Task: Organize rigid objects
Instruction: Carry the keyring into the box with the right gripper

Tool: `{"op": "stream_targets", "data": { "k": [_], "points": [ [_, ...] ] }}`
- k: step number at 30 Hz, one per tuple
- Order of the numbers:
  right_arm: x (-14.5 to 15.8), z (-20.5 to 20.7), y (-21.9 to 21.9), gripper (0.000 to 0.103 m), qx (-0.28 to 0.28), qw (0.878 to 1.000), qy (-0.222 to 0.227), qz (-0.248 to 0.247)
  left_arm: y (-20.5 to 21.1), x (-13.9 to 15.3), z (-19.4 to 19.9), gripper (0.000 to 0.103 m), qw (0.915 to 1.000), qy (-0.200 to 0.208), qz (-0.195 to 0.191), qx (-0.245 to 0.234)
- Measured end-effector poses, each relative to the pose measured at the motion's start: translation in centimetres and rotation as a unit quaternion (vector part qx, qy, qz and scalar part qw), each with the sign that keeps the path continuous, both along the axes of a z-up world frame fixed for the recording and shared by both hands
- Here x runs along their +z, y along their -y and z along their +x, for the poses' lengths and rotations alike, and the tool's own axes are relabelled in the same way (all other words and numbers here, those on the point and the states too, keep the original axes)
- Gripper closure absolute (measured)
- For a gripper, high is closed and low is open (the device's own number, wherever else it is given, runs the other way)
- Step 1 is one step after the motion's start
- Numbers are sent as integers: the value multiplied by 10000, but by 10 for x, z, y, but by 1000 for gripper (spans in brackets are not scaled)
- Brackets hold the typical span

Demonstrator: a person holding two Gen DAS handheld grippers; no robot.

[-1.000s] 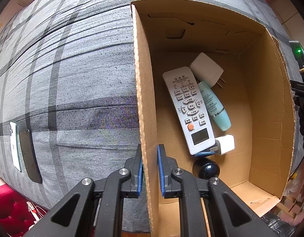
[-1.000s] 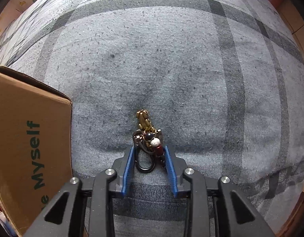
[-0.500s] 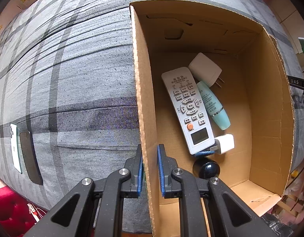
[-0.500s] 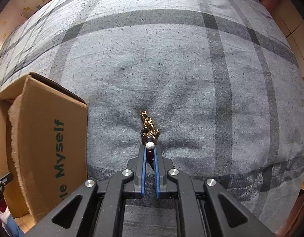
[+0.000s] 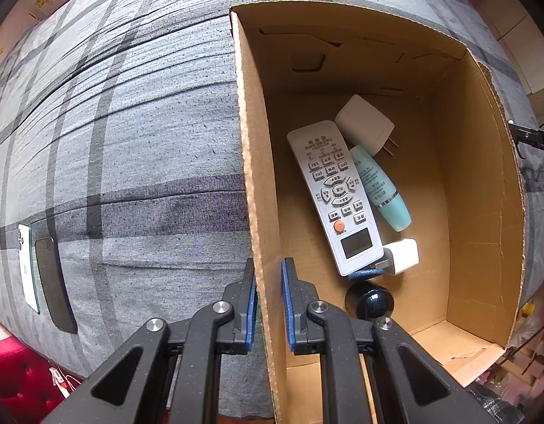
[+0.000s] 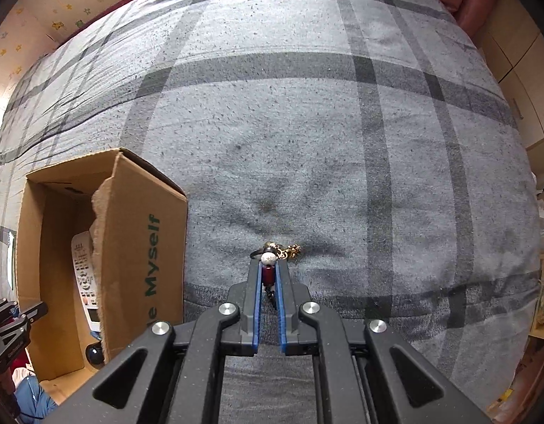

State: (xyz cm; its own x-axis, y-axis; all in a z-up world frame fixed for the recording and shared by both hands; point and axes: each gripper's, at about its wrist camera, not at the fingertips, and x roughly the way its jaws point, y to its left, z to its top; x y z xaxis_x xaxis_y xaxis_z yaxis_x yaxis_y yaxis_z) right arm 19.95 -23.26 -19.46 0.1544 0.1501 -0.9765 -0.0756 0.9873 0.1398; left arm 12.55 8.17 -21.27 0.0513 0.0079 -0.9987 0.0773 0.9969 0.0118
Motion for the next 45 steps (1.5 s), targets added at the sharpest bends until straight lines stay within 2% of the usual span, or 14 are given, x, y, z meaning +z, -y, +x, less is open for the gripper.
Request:
{"op": "stream_targets", "data": {
  "k": [23,38,45],
  "points": [
    [90,-22,-19,97,3,9985,534,90,1,4,-4,90,9999,72,-47,-123],
    [154,-36,-69,97,456,9948,844,348,-2,3,-5,90,9997,97,-122,-165],
    [167,-46,-101,97,794,9915,872,544,-4,2,-6,90,9997,108,-141,-172]
  ]
}}
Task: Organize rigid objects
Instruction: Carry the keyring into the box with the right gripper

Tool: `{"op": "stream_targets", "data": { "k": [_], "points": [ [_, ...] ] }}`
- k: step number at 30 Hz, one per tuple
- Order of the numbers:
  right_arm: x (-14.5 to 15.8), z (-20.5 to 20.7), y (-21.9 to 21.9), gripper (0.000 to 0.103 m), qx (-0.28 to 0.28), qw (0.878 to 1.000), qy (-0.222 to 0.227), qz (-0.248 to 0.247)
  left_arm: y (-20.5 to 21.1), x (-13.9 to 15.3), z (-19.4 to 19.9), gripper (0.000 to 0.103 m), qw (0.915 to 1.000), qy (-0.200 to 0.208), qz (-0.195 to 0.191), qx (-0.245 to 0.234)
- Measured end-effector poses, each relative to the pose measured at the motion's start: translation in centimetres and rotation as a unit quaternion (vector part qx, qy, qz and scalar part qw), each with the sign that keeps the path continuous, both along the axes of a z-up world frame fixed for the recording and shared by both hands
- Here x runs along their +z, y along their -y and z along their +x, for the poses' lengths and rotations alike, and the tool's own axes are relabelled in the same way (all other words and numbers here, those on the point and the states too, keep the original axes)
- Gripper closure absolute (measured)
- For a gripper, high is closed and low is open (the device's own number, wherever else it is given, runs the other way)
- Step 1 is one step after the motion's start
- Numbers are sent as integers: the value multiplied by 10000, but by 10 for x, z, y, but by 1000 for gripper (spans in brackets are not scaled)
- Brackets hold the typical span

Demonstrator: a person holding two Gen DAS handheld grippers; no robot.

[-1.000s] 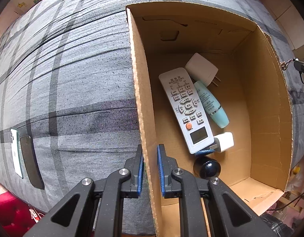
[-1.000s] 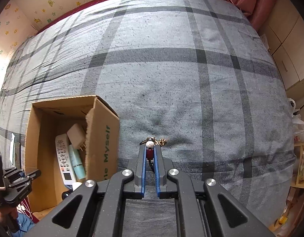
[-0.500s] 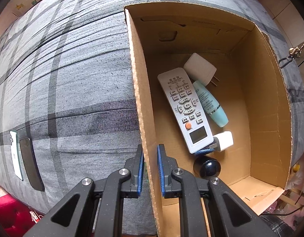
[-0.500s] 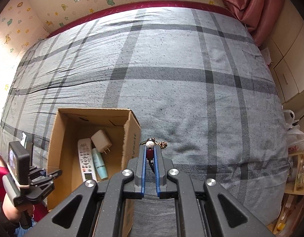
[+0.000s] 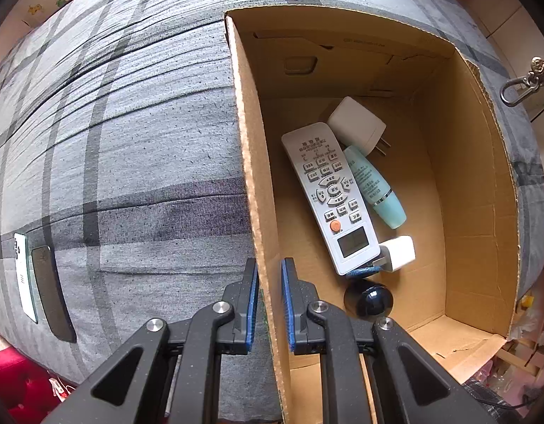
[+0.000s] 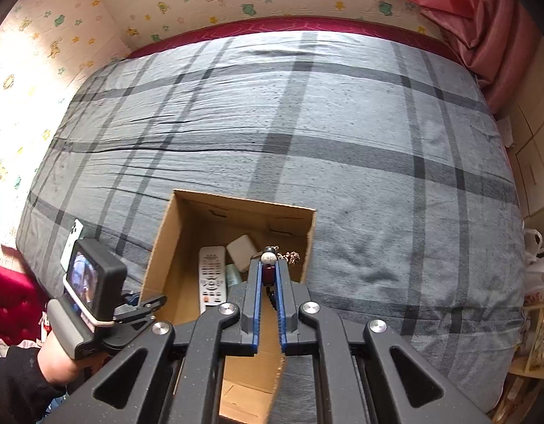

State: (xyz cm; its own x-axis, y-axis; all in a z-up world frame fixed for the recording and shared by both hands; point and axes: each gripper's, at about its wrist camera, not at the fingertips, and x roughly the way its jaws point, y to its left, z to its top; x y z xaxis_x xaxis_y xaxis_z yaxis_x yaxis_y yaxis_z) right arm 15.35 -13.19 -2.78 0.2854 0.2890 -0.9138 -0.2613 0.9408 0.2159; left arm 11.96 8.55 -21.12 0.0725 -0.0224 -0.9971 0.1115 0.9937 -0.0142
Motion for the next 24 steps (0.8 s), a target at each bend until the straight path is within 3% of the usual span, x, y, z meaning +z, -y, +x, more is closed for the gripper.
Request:
{"op": "stream_targets", "data": {
  "k": [8,24],
  "points": [
    [-13,-14,-31,97,384,9991,-179,59,-2,0,-1,90,10000,8,-28,9],
    [-92,-33,-69,97,854,9927,-820,-226,-5,-1,-1,90,10000,4,-81,24]
  ]
}}
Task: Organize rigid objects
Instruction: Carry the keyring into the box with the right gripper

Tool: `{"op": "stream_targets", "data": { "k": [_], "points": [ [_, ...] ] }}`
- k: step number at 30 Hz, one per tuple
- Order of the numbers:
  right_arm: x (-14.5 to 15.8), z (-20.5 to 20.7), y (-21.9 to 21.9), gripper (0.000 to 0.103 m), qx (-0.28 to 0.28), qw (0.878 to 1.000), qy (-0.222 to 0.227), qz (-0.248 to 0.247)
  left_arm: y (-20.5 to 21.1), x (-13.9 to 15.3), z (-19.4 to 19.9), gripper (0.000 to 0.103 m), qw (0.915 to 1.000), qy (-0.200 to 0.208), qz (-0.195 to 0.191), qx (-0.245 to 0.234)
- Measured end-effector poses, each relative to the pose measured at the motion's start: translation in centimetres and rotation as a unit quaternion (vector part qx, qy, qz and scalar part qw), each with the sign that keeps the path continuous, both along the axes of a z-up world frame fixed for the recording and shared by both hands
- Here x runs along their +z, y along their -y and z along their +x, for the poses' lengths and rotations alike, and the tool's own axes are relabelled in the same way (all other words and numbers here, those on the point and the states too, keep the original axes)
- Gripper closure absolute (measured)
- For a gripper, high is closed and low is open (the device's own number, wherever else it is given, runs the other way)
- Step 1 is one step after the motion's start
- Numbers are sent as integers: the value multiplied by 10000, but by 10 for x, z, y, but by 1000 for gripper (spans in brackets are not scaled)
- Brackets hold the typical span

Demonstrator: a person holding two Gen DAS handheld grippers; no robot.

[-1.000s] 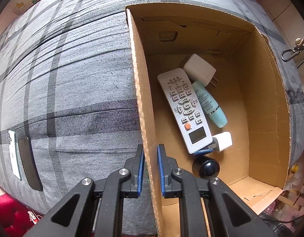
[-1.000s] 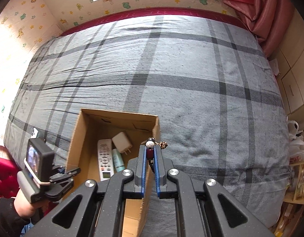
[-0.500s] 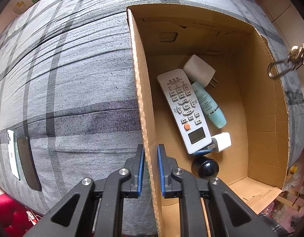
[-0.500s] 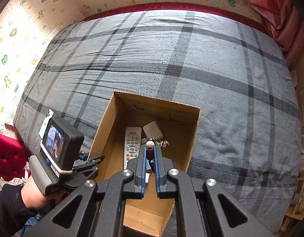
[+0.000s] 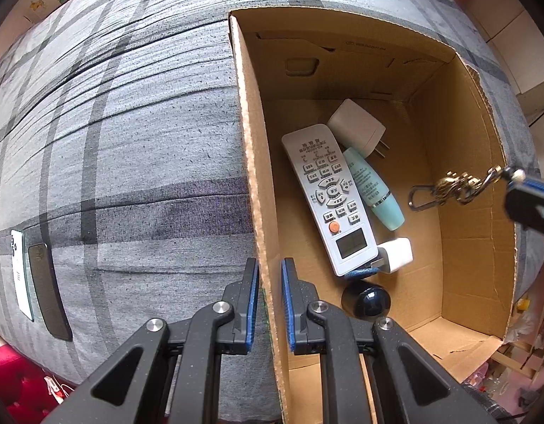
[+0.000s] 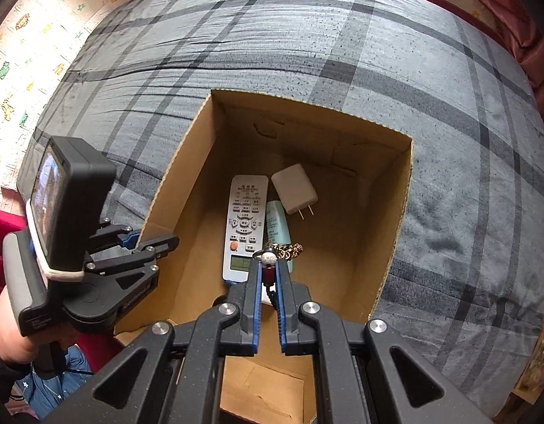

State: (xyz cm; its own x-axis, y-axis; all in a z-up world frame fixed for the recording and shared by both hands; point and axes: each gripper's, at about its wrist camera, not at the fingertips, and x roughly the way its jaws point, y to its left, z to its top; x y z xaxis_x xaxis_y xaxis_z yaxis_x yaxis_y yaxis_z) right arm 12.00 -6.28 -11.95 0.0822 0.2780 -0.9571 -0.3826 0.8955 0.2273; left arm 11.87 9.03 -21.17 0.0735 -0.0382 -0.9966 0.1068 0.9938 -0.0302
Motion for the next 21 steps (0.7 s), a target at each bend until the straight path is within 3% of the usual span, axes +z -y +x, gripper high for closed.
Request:
{"op": "stream_targets", "data": {
  "k": [21],
  "points": [
    [-88,8,-20,97,-46,9975,-585,-402,1,-3,0,89,10000,5,18,-9]
  ]
}}
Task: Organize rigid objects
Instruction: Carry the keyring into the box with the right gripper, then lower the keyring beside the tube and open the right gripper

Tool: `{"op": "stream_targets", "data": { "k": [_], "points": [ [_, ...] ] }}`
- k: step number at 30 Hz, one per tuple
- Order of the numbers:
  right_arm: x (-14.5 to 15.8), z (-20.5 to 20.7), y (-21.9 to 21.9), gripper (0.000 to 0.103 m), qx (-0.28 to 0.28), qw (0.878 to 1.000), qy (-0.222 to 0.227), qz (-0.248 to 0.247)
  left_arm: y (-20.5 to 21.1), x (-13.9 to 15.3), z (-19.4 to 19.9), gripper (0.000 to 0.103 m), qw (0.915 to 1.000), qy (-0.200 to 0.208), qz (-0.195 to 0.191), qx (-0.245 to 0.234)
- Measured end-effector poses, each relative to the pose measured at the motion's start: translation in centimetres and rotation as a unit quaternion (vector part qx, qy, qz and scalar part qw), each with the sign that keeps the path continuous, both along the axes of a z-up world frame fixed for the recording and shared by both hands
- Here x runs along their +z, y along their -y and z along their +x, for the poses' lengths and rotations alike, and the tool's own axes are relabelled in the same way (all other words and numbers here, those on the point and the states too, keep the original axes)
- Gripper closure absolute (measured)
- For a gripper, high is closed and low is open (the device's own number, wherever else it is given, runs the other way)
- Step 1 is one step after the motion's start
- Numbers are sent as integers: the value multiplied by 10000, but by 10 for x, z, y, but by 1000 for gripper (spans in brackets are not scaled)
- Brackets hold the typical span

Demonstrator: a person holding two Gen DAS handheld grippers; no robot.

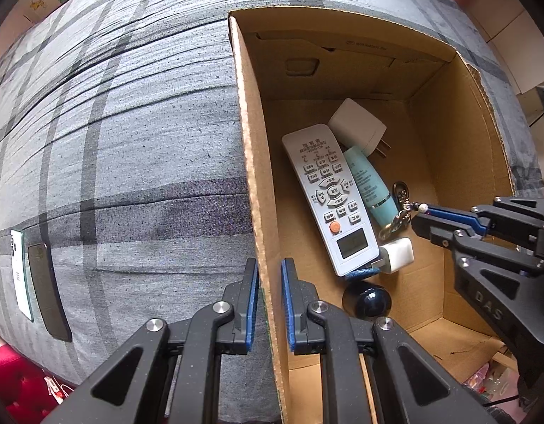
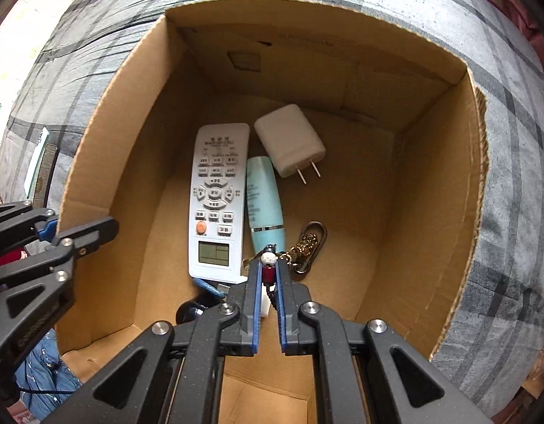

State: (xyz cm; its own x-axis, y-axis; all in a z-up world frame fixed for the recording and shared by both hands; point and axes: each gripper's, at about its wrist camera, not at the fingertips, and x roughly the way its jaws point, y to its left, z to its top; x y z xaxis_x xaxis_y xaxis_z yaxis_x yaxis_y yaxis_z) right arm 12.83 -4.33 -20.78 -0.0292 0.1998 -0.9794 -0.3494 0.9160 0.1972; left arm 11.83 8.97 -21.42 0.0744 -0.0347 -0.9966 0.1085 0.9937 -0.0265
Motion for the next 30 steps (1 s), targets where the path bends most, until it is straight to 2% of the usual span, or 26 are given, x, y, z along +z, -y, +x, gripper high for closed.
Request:
{"op": "stream_targets", "data": {
  "k": [12,13,15,16,20,25,30],
  "points": [
    [-11,14,-5,96,-75,9999,-127,15,0,-1,-2,89,10000,7,9,-21],
    [-10,16,-6,93,-86,9999,-136,15,0,-1,-2,89,10000,7,9,-22],
    [-5,21,-8,75,-105,9999,-99,12,0,-1,-2,89,10000,7,5,-23],
    [-3,23,-8,61,-121,9999,-77,25,0,-1,-2,89,10000,9,5,-27],
    [4,29,-10,44,-146,9999,3,11,0,0,-2,89,10000,9,11,-40],
    [14,33,-11,41,-195,9998,66,46,0,-1,-2,89,10000,15,13,-39],
    [38,36,-5,35,-290,9992,214,151,0,-1,-3,89,10000,24,29,-57]
  ]
}}
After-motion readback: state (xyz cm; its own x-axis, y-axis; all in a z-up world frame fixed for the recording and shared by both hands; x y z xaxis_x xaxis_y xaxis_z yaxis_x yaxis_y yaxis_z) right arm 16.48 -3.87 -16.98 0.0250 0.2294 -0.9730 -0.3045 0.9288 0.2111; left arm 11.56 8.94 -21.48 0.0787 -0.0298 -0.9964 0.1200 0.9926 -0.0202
